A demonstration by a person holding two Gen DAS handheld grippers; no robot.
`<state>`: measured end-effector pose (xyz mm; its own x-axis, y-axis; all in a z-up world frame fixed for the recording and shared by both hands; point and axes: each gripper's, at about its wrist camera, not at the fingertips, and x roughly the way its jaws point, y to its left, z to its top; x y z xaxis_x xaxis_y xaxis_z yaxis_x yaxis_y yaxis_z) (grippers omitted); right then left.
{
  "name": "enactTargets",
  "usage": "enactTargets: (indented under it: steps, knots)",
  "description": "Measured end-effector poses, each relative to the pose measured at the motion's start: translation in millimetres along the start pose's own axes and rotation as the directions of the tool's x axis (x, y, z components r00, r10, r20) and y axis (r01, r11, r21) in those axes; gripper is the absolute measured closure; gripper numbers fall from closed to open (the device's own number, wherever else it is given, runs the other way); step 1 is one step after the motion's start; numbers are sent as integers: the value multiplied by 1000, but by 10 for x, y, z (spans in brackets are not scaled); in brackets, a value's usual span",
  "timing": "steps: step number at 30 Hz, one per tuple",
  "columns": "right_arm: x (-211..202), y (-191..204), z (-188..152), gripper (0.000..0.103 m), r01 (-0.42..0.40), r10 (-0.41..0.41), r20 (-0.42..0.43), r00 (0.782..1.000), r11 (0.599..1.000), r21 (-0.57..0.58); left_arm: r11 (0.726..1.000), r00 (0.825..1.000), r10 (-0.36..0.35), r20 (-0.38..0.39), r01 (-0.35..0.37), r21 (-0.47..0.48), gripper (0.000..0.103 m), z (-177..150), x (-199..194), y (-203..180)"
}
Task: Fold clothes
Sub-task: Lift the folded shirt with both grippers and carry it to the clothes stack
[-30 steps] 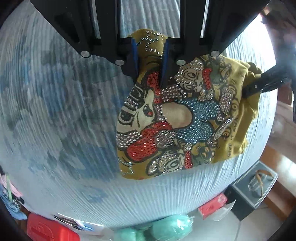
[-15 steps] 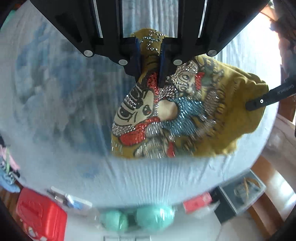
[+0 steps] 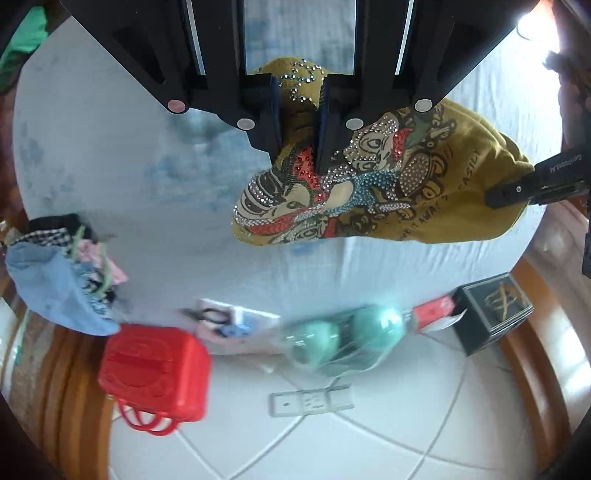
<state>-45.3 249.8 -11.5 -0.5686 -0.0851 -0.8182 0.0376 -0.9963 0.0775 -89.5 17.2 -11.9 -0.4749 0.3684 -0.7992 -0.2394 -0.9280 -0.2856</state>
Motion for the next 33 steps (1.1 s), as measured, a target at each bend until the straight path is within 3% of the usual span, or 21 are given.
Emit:
enactTargets:
  steps: [7, 11, 17, 24, 29, 33]
  knots:
    - [-117, -1211, 174, 88, -37, 37, 3, 999, 999, -14, 1000, 1000, 15, 0, -15, -6, 94, 272, 521, -1094]
    - [-245, -1743, 385, 88, -44, 45, 25, 999, 999, -20, 1000, 1000, 6, 27, -6, 5, 94, 537, 620, -1585]
    - [-659, -2409, 816, 88, 33, -28, 136, 990, 999, -33, 994, 991, -37, 126, 24, 104, 94, 1145, 651, -2365]
    - [-1066, -3529, 1506, 88, 70, -53, 274, 960, 996, -52, 993, 979, -40, 199, 17, 119, 94, 1933, 982, -3409]
    - [-1023, -4473, 1927, 88, 54, -25, 291, 956, 994, -90, 998, 978, -29, 204, 18, 55, 94, 2422, 1568, -4100]
    - [-599, -5165, 1955, 87, -26, 42, 231, 972, 997, -75, 999, 991, -6, 136, 11, -32, 92, 2488, 2264, -4260]
